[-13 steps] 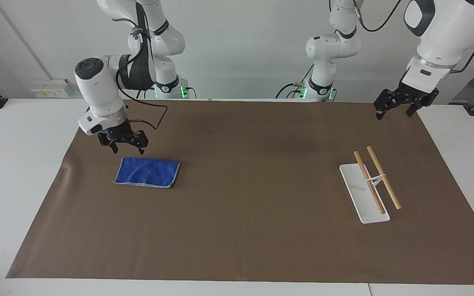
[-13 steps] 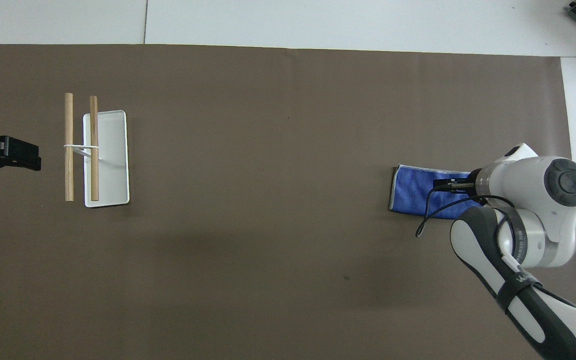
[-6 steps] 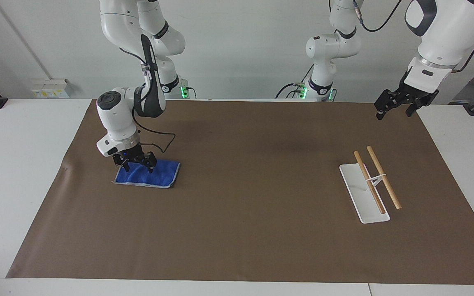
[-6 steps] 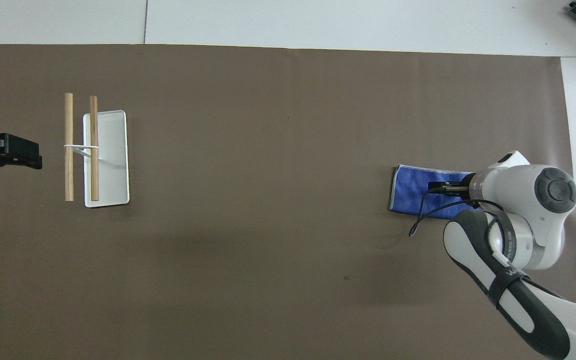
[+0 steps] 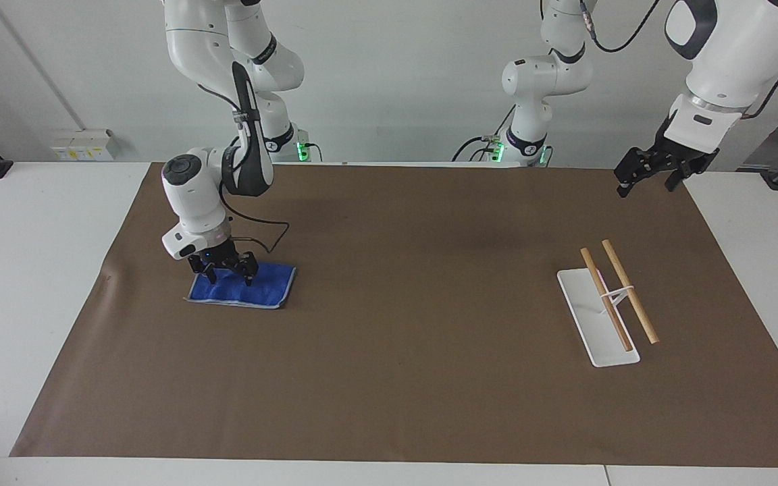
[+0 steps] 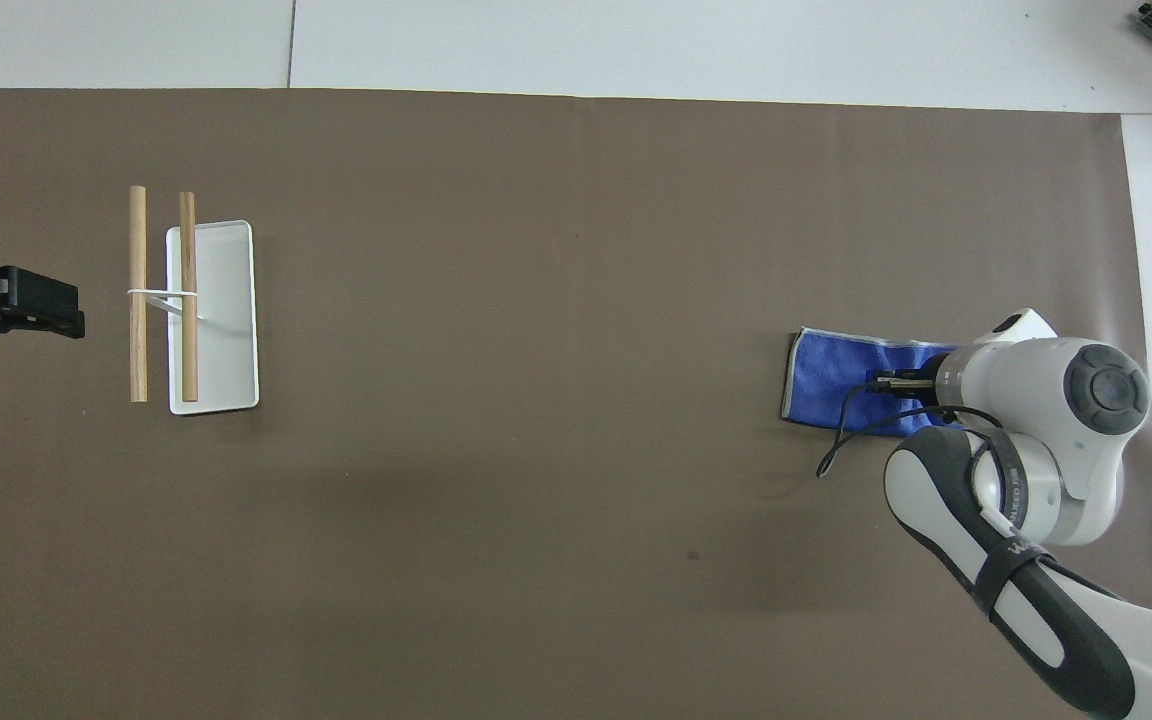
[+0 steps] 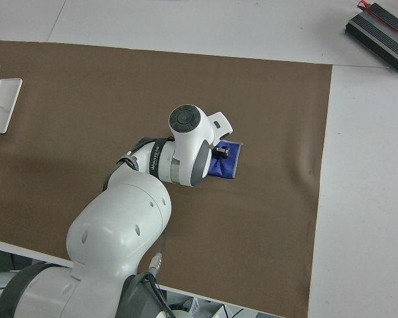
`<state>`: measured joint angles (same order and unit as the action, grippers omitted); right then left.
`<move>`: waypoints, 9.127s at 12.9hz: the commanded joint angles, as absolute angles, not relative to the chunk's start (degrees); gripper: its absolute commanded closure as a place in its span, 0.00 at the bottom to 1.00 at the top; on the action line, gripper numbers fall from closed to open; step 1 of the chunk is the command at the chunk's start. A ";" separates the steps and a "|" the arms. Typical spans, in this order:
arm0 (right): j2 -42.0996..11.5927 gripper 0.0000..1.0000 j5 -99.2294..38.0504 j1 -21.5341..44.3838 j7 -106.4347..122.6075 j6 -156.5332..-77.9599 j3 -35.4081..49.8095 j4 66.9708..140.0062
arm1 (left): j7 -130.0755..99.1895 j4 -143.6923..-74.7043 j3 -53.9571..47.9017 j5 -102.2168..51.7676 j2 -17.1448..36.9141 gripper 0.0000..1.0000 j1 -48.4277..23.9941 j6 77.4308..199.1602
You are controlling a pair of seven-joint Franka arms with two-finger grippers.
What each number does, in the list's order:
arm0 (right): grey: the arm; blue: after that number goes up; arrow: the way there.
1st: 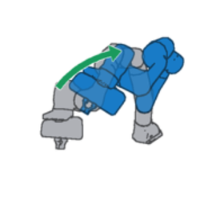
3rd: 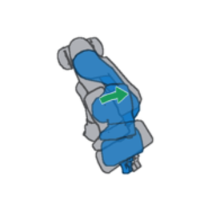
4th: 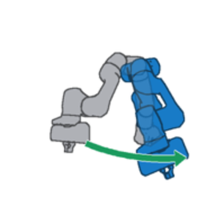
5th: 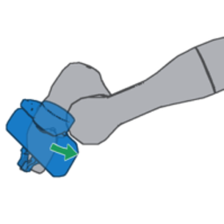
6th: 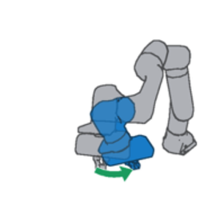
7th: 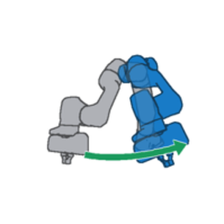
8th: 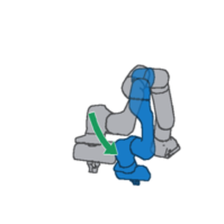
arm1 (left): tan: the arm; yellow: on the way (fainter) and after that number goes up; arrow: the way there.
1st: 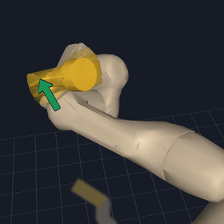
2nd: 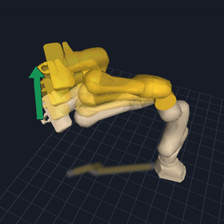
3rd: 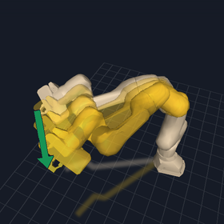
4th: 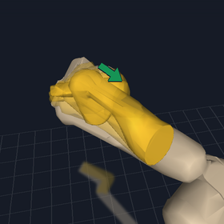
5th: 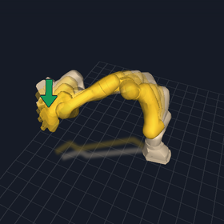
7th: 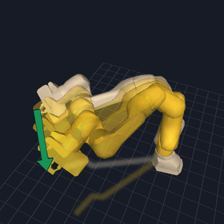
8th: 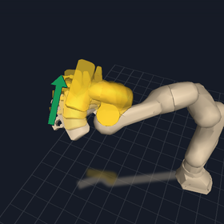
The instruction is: Right arm passes towel to left arm to hang
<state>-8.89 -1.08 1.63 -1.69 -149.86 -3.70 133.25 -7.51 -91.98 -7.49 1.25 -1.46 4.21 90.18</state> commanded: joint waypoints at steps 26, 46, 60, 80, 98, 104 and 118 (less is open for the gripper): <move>-7.03 1.00 -70.98 15.10 -35.77 -141.65 4.04 109.07 | -83.10 -121.20 -16.60 -12.83 -9.41 0.00 3.78 146.58; -9.49 1.00 -90.70 30.32 -36.30 -157.32 4.04 109.25 | -97.22 -125.24 -31.38 -12.74 -1.67 0.72 3.34 158.38; -9.40 0.00 -63.87 25.50 -13.92 -158.64 3.43 114.43 | -80.35 -122.17 -19.35 -12.74 0.62 1.00 4.66 158.82; -1.41 0.00 0.97 -0.01 -10.11 -104.88 0.90 96.60 | -54.76 -126.56 3.16 -12.74 2.02 1.00 6.15 159.43; 3.96 0.00 -0.18 0.70 -5.54 -88.24 -5.45 94.04 | -55.02 -135.62 1.67 -12.74 -0.97 0.00 5.54 162.60; 3.96 0.00 -0.18 0.53 -5.45 -88.33 -5.45 93.96 | -55.54 -125.80 4.48 -12.83 1.93 0.00 6.33 157.10; 4.66 0.00 2.01 2.81 -5.27 -88.42 -6.24 93.87 | -25.97 -105.03 -1.14 -11.16 -4.38 0.00 5.54 103.48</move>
<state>3.44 0.13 2.39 -6.29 -88.03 -5.89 92.43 -32.18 -104.97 -0.36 -11.86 -2.63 6.03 108.90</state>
